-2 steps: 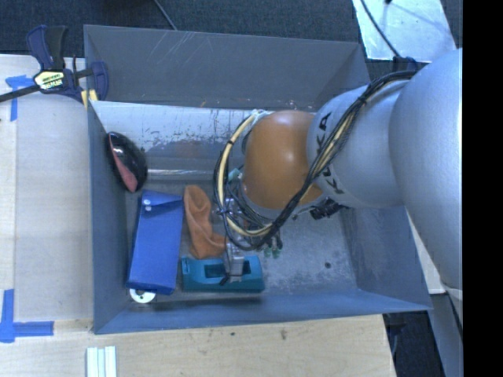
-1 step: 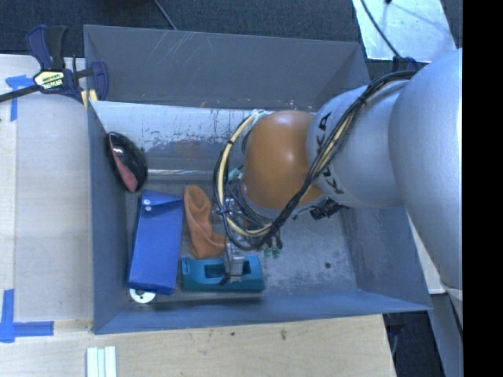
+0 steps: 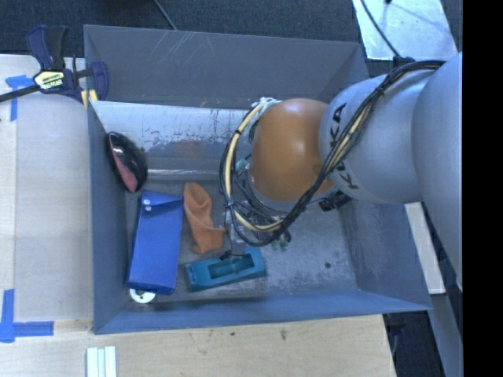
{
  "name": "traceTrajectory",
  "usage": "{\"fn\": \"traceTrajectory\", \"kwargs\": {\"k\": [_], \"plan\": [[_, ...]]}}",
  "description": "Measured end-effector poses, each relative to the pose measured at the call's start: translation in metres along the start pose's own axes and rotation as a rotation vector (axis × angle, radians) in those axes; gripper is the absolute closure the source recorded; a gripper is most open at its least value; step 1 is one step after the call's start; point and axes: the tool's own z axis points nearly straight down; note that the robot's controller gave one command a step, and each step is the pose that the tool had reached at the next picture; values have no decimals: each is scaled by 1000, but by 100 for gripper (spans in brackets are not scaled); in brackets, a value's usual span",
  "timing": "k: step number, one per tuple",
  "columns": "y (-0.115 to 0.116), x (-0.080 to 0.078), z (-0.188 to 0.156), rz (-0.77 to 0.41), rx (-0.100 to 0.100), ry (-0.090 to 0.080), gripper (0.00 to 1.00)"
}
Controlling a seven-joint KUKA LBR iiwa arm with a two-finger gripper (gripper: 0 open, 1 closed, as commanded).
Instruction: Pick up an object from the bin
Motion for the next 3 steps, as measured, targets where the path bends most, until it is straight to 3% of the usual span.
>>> {"fn": "traceTrajectory", "kwargs": {"k": [1, 2, 3], "plan": [[23, -9, -60, -17, 2, -13, 100], [22, -9, -60, -16, 2, -13, 100], [24, -40, -189, -17, 2, -13, 100]]}}
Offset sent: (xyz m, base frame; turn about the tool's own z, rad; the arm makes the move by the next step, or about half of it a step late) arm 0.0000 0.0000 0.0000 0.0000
